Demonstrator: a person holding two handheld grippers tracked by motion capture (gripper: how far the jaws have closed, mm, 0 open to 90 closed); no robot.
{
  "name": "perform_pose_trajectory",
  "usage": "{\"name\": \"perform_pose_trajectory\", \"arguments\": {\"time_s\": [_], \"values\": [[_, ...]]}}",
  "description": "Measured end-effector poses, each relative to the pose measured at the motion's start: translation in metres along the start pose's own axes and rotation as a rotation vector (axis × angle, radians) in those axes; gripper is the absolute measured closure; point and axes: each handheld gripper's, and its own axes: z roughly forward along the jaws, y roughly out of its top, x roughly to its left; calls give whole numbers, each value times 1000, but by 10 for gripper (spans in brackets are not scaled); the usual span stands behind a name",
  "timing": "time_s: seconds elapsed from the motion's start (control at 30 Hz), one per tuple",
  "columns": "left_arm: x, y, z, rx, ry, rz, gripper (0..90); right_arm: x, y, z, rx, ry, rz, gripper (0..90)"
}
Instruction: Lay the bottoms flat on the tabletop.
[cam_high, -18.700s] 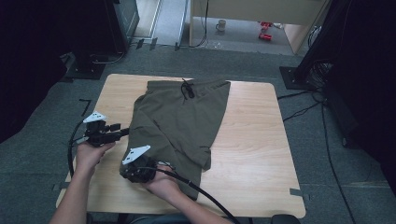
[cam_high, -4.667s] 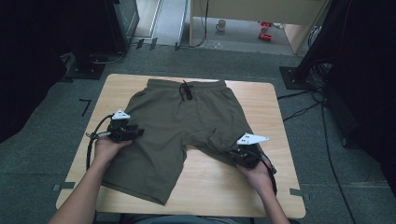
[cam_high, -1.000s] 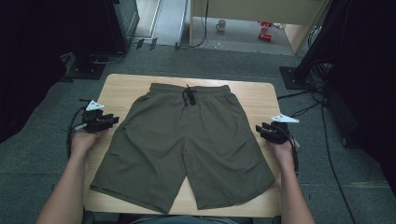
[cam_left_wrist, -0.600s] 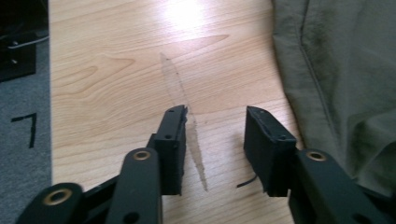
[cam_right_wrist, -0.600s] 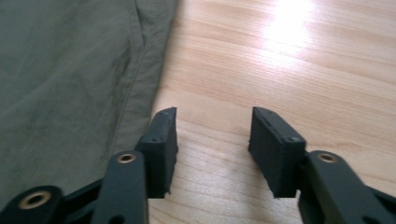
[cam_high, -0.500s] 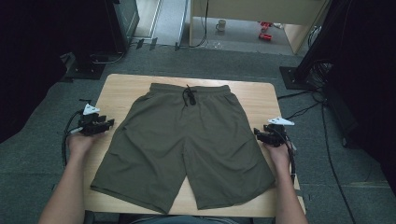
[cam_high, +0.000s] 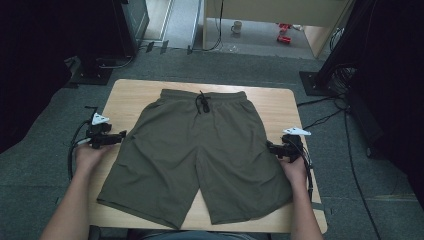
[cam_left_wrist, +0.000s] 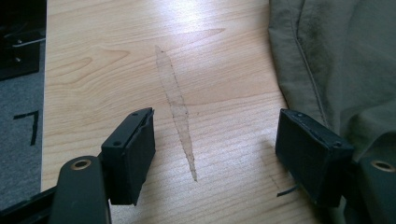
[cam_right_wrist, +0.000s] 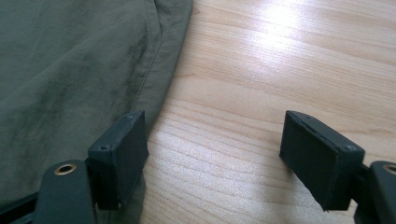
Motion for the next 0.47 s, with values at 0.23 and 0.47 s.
{"name": "perform_pose_trajectory", "arguments": {"time_s": [0.23, 0.47], "values": [[-5, 2, 2, 11, 13, -9, 210, 0, 0, 0, 5, -7, 8, 180], [-8, 2, 4, 19, 46, -39, 160, -1, 0, 0, 18, -32, 30, 127]]}}
